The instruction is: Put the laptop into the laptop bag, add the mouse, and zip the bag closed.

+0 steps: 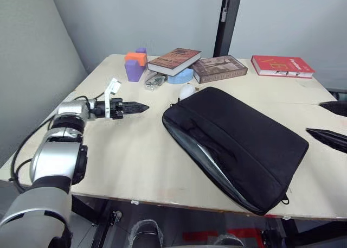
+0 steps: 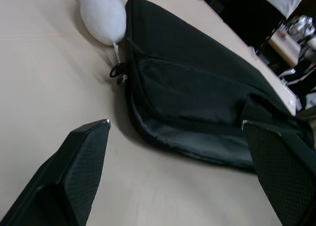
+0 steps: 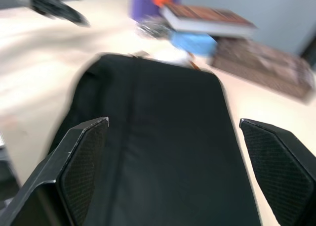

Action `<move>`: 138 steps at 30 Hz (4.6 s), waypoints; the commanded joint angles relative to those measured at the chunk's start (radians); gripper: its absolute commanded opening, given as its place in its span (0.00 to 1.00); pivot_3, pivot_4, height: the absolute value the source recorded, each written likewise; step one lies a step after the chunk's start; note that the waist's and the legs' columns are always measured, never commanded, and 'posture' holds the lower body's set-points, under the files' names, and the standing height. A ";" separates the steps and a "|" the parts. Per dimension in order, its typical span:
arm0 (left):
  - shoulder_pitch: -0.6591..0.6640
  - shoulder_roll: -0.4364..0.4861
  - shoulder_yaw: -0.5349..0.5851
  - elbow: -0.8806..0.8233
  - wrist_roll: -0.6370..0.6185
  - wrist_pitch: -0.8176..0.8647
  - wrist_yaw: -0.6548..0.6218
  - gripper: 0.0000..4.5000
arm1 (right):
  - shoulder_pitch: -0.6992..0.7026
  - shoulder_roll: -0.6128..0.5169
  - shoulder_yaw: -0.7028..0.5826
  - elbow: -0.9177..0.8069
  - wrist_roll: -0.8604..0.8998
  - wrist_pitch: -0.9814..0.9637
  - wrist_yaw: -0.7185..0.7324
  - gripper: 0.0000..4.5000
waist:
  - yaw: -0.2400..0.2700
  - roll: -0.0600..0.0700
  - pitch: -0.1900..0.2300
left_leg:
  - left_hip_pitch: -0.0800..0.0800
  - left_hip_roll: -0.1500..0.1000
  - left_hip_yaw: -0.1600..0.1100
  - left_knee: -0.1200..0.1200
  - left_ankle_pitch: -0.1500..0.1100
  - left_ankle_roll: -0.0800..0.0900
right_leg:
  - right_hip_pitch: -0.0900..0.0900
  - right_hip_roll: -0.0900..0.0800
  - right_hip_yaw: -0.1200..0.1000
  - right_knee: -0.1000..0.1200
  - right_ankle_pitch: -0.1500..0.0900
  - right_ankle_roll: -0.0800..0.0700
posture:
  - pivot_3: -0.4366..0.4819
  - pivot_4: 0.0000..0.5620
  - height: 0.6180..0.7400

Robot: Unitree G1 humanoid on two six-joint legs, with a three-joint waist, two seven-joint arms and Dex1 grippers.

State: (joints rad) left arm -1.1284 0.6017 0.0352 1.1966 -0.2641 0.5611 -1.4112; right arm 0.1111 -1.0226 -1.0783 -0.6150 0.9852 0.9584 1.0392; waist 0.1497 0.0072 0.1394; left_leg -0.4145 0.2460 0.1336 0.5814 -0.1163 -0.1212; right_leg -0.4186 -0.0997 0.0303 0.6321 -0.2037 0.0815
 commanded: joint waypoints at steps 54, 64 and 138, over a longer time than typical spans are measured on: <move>-0.047 -0.290 0.242 0.064 -0.021 0.094 0.332 0.00 | 0.389 0.296 0.206 0.323 0.079 0.010 -0.286 1.00 | 0.007 -0.002 0.002 | -0.007 -0.006 -0.004 -0.013 -0.001 0.002 | 0.001 -0.006 -0.008 -0.019 0.000 0.001 | 0.48 0.27 1.00; -0.031 -0.287 0.229 0.028 -0.023 0.123 0.289 0.00 | 0.334 0.376 0.366 0.354 0.049 0.014 -0.326 1.00 | 0.006 -0.002 0.002 | -0.007 -0.007 -0.004 -0.015 -0.001 0.002 | 0.002 -0.006 -0.008 -0.020 0.000 0.001 | 0.48 0.27 1.00; 0.836 0.216 0.456 -1.144 -0.479 0.568 0.506 0.82 | -0.654 -0.061 0.809 0.462 -0.380 0.211 -0.156 1.00 | -0.026 -0.002 0.002 | -0.005 -0.002 -0.002 -0.011 0.000 0.000 | 0.000 -0.001 -0.005 -0.015 0.002 0.003 | 0.48 0.27 1.00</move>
State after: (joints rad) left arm -0.2560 0.7814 0.4968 0.0232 -0.7595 1.2272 -0.8342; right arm -0.5575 -1.0537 -0.2001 -0.0941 0.5657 1.1785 0.8339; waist 0.1236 0.0050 0.1417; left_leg -0.4193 0.2436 0.1317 0.5707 -0.1160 -0.1209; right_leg -0.4181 -0.1010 0.0257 0.6174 -0.2022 0.0841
